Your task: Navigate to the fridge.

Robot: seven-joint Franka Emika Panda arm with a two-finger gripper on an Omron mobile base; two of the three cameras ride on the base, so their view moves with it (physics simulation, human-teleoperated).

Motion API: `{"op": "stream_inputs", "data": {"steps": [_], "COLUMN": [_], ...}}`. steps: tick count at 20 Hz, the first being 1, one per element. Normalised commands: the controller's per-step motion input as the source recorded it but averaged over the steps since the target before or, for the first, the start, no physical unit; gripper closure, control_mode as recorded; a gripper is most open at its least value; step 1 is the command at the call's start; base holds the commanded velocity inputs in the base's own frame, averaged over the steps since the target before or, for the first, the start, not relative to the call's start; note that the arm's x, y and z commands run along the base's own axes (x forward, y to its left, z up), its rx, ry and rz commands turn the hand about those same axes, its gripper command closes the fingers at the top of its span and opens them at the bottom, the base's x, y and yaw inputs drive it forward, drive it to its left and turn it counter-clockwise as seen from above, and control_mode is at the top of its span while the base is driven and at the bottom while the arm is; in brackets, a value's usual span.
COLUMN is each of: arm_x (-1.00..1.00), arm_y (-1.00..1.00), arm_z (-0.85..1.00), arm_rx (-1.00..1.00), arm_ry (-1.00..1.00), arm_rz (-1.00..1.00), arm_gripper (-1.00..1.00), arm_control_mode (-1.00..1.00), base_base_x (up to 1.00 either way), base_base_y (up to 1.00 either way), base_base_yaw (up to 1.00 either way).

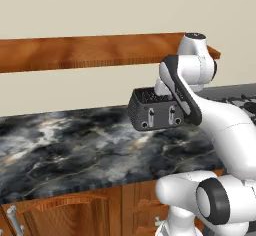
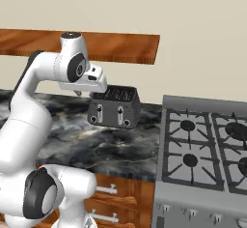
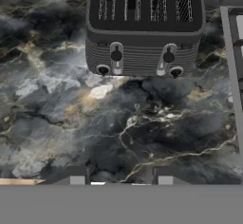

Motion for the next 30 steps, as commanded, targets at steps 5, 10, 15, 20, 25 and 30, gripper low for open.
{"op": "stream_inputs", "data": {"steps": [5, 10, 15, 20, 25, 30], "arm_x": [0.0, 0.0, 0.0, 0.0, 0.0, 0.0], "arm_y": [0.0, 0.0, 0.0, 0.0, 0.0, 0.0], "arm_z": [0.0, 0.0, 0.0, 0.0, 0.0, 0.0], "arm_rx": [0.0, 0.0, 0.0, 0.0, 0.0, 0.0], "arm_ry": [0.0, 0.0, 0.0, 0.0, 0.0, 0.0], "arm_rz": [0.0, 0.0, 0.0, 0.0, 0.0, 0.0], "arm_gripper": [-1.0, -1.0, -1.0, -1.0, -1.0, -1.0], "arm_control_mode": [1.0, 1.0, 1.0, 1.0, 1.0, 1.0], "base_base_x": [-0.22, -0.81, -0.77, -0.27, -0.01, -0.12], "base_base_y": [0.0, 0.0, 0.03, 0.22, 0.48, 0.38], "base_base_yaw": [0.0, 0.01, 0.0, -0.04, -0.39, -0.66]}}
